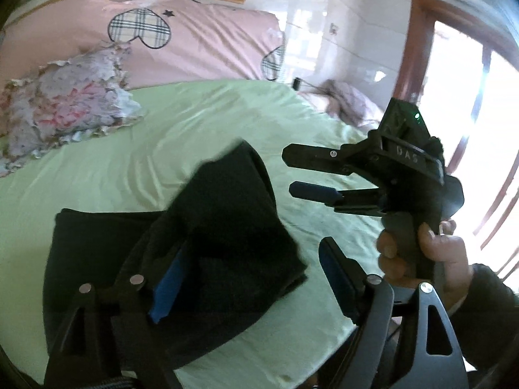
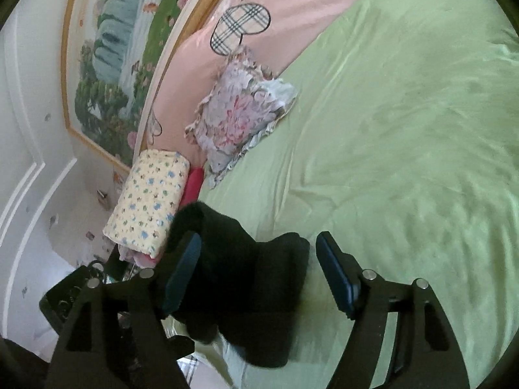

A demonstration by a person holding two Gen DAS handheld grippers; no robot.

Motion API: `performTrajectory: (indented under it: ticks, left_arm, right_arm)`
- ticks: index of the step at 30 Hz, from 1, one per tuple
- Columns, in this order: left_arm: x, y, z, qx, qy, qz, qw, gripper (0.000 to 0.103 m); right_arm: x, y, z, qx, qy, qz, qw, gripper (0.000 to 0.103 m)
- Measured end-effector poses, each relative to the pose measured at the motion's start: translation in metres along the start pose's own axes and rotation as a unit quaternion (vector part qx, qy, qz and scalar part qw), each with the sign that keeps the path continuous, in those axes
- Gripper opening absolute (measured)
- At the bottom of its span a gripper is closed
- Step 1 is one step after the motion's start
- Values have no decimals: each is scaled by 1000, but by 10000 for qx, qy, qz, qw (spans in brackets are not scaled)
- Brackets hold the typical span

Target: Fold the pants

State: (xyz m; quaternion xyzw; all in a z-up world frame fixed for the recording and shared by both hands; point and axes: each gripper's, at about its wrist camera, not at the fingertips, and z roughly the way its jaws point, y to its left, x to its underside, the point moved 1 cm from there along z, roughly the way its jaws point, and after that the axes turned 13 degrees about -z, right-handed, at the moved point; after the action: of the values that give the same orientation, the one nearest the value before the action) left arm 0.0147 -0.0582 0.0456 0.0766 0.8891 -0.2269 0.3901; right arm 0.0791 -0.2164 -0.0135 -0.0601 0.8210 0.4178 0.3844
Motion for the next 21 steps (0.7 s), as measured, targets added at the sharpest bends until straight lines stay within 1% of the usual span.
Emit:
performTrajectory:
  ticks: [2,3,5,9,13,16,21]
  left_arm:
    - [-2,2,-7,130,-13,-66,9999,82]
    - [-4,5,-12,137,-45,-121,9998,83]
    - [-7,12,-20,145,-123,-239,9995,83]
    - [-14,34,-36,152,-263,-576,9979,83]
    - [-18,55,-47,-34,-400,-787,9961,83]
    - [-18,72,-52,-246,-469,-923,9943,83]
    - [-20,96,-57,-434,-536,-1184,9906,83]
  right_arm:
    - [1,5,-8,85,-53,-50,9999,80]
    - [1,7,-10,120,-67,-59,9999,82]
    - [1,8,-11,111,-57,-88,9999,83]
    - [6,18,-13,258,54,-221,9994,84]
    - [12,25,-12,350,132,-245,9990,86]
    - [15,29,-14,437,144,-269,9986,88]
    - [21,40,-16,601,223,-389,9972,89]
